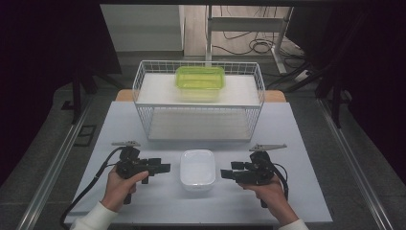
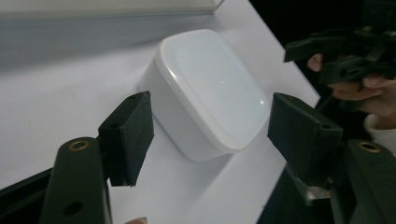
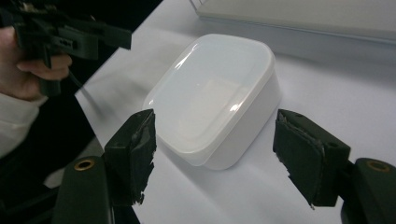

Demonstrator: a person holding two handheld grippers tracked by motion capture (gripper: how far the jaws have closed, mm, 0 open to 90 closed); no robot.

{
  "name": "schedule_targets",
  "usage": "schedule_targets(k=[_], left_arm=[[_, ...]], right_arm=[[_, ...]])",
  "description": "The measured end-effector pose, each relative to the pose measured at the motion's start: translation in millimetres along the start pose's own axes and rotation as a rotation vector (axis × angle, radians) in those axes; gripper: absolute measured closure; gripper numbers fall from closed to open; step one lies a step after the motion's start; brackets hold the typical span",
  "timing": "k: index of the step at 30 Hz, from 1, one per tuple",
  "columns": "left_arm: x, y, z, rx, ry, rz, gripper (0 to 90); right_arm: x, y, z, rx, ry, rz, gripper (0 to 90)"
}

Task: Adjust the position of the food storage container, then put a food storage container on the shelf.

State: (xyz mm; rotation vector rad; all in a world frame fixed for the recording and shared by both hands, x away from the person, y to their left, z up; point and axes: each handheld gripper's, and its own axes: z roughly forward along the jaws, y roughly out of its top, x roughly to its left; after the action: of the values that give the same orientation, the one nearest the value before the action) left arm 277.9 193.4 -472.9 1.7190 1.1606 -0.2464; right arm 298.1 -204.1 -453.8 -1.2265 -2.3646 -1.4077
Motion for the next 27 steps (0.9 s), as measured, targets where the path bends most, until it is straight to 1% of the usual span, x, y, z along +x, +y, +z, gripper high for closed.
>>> schedule_targets(k=[1,5,8,10,14,21,24,27], left_arm=[[1.4,-0.6,0.6,0.000,-0.004,-0.015,31.0],[8.0,-2.5,2.1,0.003,-0.015,-0.041,31.4],[8.0,-2.7,2.5,0.004,-0.015,-0.041,31.5],[7.8,-2.6,2.6,0.003,-0.020,-0.043,31.5],[8.1,-2.8,3.3,0.006,-0.019,-0.042,31.7],[7.8,-2.9,3.7,0.006,-0.024,-0.043,32.1],[9.0,-2.3,6.2,0.003,-0.043,-0.057,32.6],[11.8,-2.2,13.2,0.012,-0.065,-0.084,33.3]], right_arm=[[-1.7,-0.4,0.0,0.000,0.000,0.003,29.8],[-4.2,-0.9,2.4,0.006,0.016,0.022,30.1],[-6.3,-1.3,5.0,0.006,0.028,0.042,30.5],[-8.3,-1.8,6.3,0.009,0.043,0.069,30.7],[-10.3,-2.6,8.2,0.020,0.038,0.079,30.8],[-10.1,-2.0,9.4,0.027,0.033,0.079,31.3],[-10.1,-1.9,11.5,0.031,0.030,0.079,32.4],[-11.0,-1.9,15.7,0.042,0.028,0.083,32.8]])
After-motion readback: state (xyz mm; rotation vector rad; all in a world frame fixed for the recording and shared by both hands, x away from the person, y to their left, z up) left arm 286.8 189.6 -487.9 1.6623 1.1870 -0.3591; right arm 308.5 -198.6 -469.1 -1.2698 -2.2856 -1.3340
